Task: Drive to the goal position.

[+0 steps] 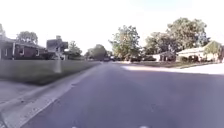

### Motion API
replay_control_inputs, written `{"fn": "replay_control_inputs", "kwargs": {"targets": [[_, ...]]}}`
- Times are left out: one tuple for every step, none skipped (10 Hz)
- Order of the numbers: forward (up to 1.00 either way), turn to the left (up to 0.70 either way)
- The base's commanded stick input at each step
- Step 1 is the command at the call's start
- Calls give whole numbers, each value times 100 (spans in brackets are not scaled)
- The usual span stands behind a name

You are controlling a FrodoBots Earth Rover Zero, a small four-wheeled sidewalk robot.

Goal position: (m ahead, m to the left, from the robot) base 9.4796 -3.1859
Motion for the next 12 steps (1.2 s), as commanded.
{"fn": "replay_control_inputs", "kwargs": {"targets": [[85, 0], [85, 0], [86, 0], [86, 0], [86, 0], [85, 0], [86, 0], [86, 0], [87, 0], [92, 0], [100, 0], [100, 0]]}}
